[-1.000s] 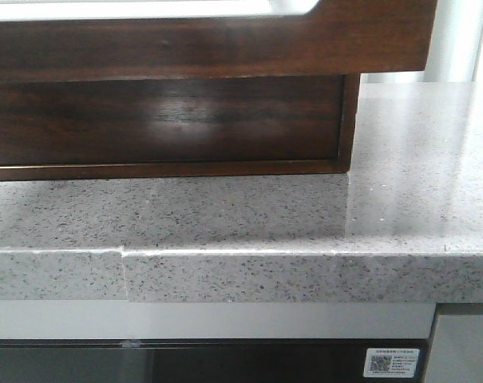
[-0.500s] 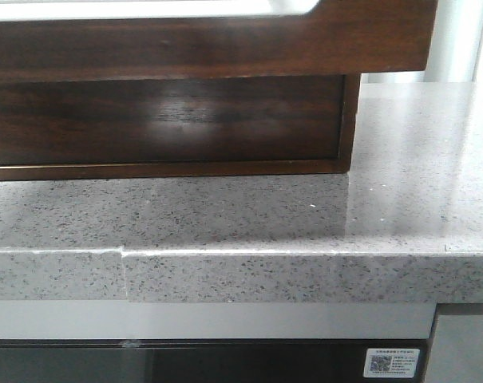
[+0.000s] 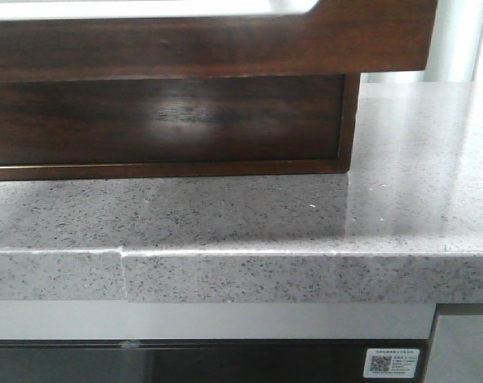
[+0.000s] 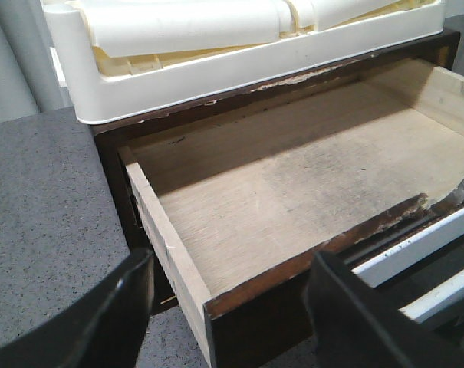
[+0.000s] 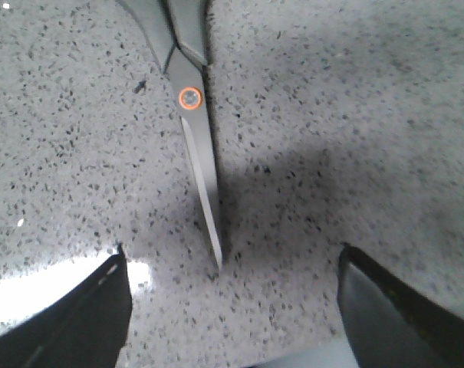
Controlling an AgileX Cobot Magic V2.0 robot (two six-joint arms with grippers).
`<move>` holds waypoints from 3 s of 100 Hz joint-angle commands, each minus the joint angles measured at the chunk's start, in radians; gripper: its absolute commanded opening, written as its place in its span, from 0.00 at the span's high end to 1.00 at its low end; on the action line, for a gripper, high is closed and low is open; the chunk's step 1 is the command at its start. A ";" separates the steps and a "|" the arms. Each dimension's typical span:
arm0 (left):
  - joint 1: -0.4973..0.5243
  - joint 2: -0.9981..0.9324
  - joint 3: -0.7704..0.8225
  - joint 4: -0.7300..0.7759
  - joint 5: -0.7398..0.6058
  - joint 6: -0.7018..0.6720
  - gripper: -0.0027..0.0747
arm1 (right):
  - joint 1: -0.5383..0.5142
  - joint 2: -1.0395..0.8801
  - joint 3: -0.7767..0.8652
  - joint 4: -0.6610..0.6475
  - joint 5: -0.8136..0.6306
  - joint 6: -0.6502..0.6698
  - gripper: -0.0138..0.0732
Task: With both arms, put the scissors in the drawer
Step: 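Lower the right gripper and grasp the grey-orange scissors at the pivot, then lift the scissors and carry them over the open drawer with the right gripper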
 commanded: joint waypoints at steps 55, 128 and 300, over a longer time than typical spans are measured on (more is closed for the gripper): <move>-0.010 0.016 -0.029 -0.017 -0.079 -0.002 0.43 | 0.025 0.327 -0.315 0.044 0.106 -0.222 0.45; -0.010 0.016 -0.029 -0.017 -0.079 -0.002 0.43 | 0.047 0.410 -0.375 0.031 0.124 -0.228 0.45; -0.010 0.016 -0.029 -0.017 -0.079 -0.002 0.43 | 0.201 -0.002 -0.735 0.308 0.154 -0.445 0.84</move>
